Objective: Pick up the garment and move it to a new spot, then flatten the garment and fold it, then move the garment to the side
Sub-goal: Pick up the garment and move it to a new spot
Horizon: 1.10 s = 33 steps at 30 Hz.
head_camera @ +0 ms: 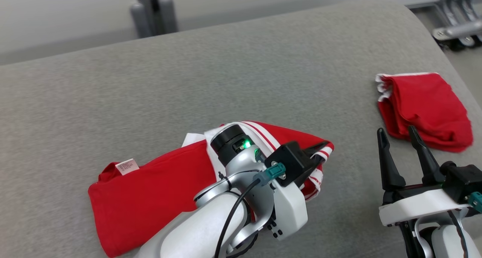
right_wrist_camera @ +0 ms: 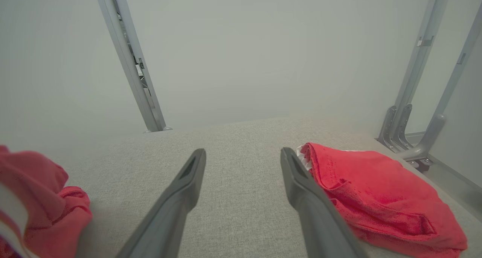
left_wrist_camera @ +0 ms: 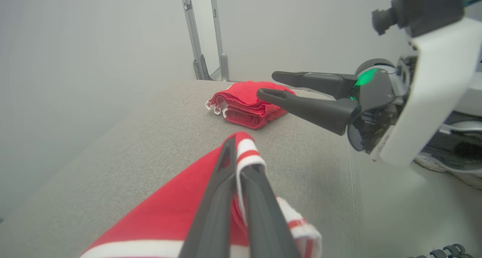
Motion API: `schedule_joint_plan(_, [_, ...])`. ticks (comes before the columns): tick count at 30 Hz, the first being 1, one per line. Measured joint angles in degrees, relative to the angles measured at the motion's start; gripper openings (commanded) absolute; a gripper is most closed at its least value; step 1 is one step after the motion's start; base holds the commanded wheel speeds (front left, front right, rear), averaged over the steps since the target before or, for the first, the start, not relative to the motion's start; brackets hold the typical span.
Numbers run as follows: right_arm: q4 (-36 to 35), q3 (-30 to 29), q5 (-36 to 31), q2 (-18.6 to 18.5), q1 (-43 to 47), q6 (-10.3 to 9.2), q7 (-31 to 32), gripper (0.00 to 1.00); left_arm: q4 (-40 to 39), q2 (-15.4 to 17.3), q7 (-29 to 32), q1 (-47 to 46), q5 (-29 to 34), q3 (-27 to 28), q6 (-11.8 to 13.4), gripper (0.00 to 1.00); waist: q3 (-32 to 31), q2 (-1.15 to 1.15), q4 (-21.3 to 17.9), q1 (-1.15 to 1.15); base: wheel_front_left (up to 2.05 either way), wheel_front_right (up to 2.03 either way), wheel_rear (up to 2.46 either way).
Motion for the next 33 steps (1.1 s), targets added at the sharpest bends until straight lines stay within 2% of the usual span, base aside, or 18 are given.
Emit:
schedule_joint_plan(4, [0.9, 0.1, 1.0, 0.0, -0.3, 0.00, -0.7, 1.00, 4.4, -0.7, -0.3, -2.3, -0.9, -1.9, -0.2, 0.00, 2.1, 0.00, -3.6, 0.00, 0.00, 0.00, 0.00])
schedule_joint_plan(8, [1.6, 0.7, 1.6, 0.1, -0.9, 0.00, -1.3, 1.00, 8.8, -0.9, -0.3, -2.6, -2.9, -3.7, -0.7, 0.00, 4.1, 0.00, -5.0, 0.00, 0.00, 0.00, 0.00])
schedule_joint_plan(9, [1.8, 0.9, 1.6, 0.1, -1.2, 0.00, -1.6, 1.00, 10.2, -0.8, -0.5, -2.6, -3.6, -4.2, -0.7, 0.39, 4.6, 0.00, -5.3, 0.00, 0.00, 0.00, 0.00])
schedule_joint_plan(10, [2.0, 0.9, 1.9, 0.1, -1.3, 0.00, -1.7, 1.00, 11.0, -0.8, -1.2, -2.8, -4.1, -4.8, -0.9, 1.00, 5.2, 0.00, -5.5, 0.00, 0.00, 0.00, 0.00])
schedule_joint_plan(17, [3.3, -0.1, 0.9, 0.1, -2.3, 0.00, -2.1, 1.00, 8.3, -0.8, -5.8, -4.6, -9.1, -9.2, -1.4, 1.00, 5.6, 0.00, -2.8, 0.00, 0.00, 0.00, 0.00])
schedule_joint_plan(22, [2.9, -1.6, -0.8, 0.1, -2.7, 0.00, -1.6, 1.00, 3.0, -0.7, -6.6, -4.7, -12.3, -8.2, -1.4, 1.00, 4.5, 0.00, 0.7, 0.00, 0.00, 0.00, 0.00])
schedule_joint_plan(25, [2.4, -2.2, -1.5, 0.1, -2.7, 0.00, -1.1, 1.00, -0.2, 1.5, -6.5, -4.3, -13.2, -6.0, -0.3, 1.00, 3.6, 0.00, 3.0, 0.00, 0.00, 0.00, 0.00])
schedule_joint_plan(27, [1.9, -2.6, -1.7, 0.1, -2.7, 0.00, -0.5, 1.00, -2.5, 3.5, -6.2, -3.1, -14.1, -4.2, 1.3, 1.00, 2.6, 0.00, 5.0, 0.00, 0.00, 0.00, 0.00])
schedule_joint_plan(33, [1.0, -2.6, -1.8, 0.1, -2.6, 0.00, 0.5, 1.00, -4.0, 6.0, -3.8, -1.7, -14.6, -4.2, 2.6, 1.00, 1.2, 0.00, 7.5, 0.00, 0.00, 0.00, 0.00])
